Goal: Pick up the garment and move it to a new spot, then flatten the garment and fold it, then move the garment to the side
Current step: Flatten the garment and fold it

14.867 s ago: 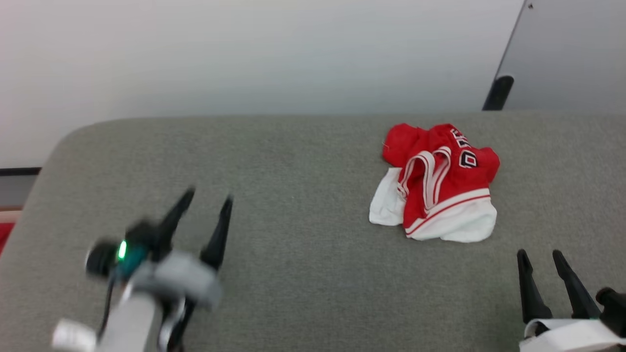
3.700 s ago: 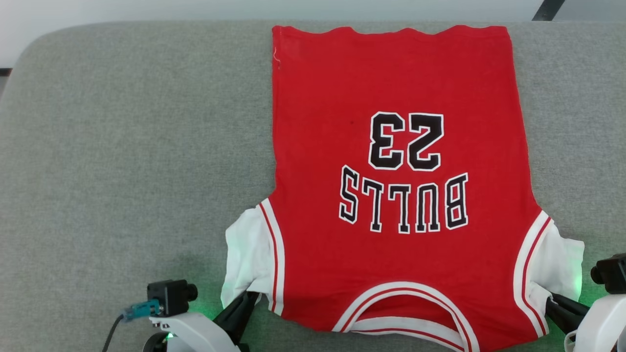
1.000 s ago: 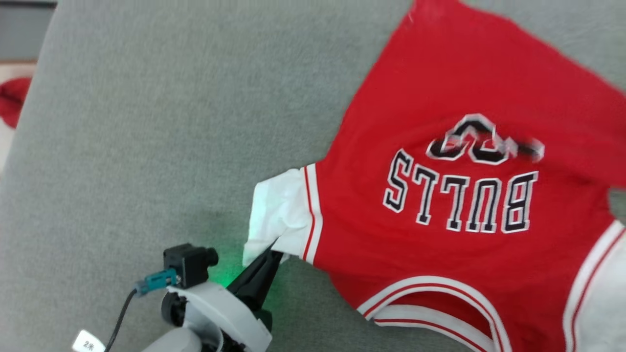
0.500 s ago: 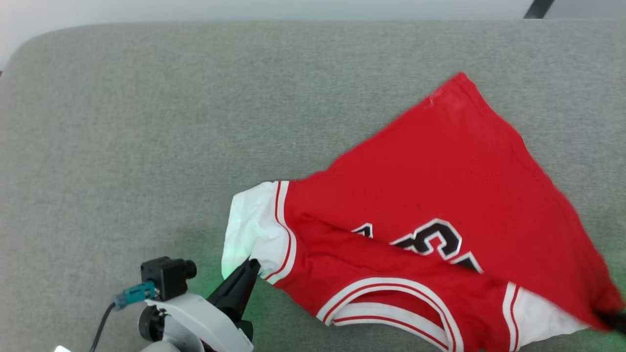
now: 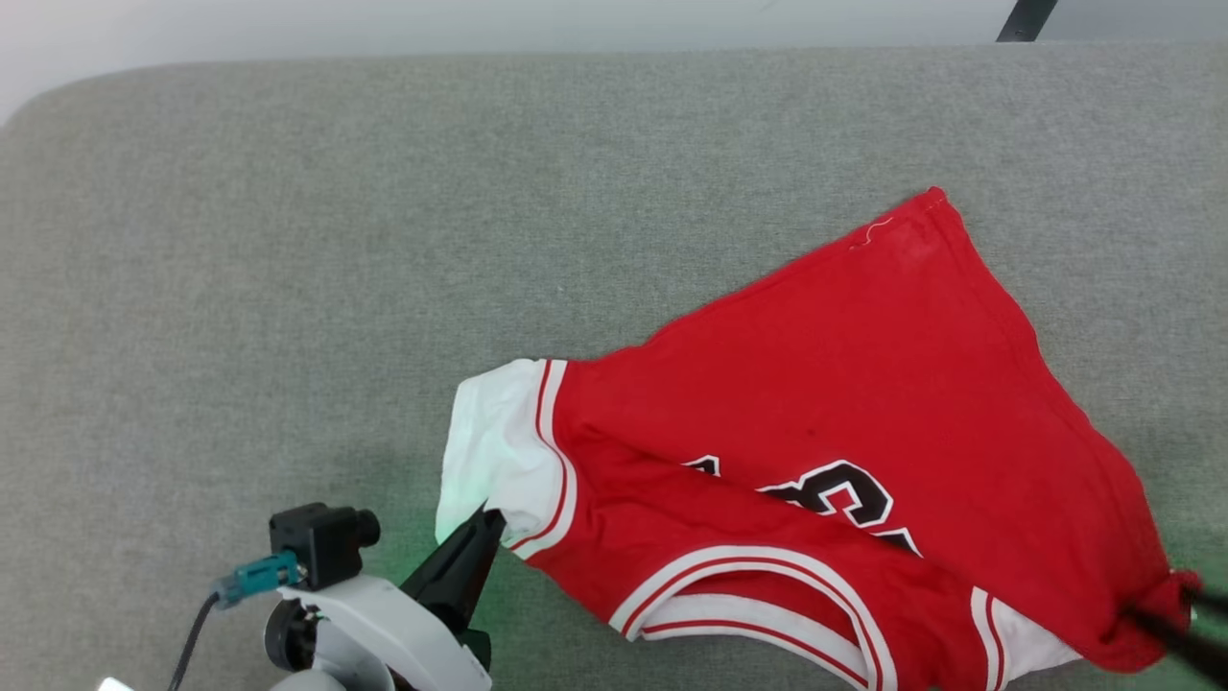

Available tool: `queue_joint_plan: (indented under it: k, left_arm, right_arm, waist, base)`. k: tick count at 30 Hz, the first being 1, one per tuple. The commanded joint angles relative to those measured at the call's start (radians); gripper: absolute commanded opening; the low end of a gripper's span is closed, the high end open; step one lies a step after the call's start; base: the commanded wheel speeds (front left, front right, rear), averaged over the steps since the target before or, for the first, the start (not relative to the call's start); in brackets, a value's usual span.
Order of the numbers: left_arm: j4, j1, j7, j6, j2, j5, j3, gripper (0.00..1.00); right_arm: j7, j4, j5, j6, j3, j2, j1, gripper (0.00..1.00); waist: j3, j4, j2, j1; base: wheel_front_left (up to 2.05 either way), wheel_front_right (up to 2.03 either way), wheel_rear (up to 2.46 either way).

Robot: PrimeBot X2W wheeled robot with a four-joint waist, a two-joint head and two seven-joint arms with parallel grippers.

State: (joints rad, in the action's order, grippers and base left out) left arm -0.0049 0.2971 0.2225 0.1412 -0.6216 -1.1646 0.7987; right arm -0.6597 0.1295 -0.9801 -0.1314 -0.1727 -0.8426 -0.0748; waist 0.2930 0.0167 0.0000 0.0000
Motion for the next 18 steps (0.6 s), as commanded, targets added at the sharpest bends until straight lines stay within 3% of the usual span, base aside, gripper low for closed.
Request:
queue_joint_plan:
  k: [1, 6, 9, 18]
  left_arm:
    - [-0.002, 0.005, -0.003, 0.0, 0.005, 0.004, 0.002, 0.0]
    - [-0.003, 0.03, -0.001, -0.008, 0.025, 0.016, 0.006, 0.0]
    - [0.004, 0.051, -0.001, -0.018, 0.043, 0.023, 0.013, 0.0]
    - [0.044, 0.138, -0.007, -0.057, 0.11, 0.05, 0.033, 0.0]
  right_arm:
    - [-0.012, 0.035, 0.006, 0.002, 0.067, -0.01, -0.011, 1.0]
    - [-0.073, 0.154, 0.018, 0.001, 0.237, -0.041, 0.061, 1.0]
    - [-0.08, 0.166, 0.05, 0.001, 0.265, -0.027, 0.173, 1.0]
    - [-0.093, -0.049, 0.173, 0.001, 0.025, 0.06, 0.589, 1.0]
  waist:
    - [0.002, 0.009, 0.0, 0.0]
    - [0.025, 0.032, 0.0, 0.0]
    - [0.047, 0.051, 0.0, 0.0]
    - [0.127, 0.137, 0.0, 0.0]
  base:
    - [0.0, 0.0, 0.0]
    - [0.0, 0.0, 0.0]
    - [0.0, 0.0, 0.0]
    - [0.0, 0.0, 0.0]
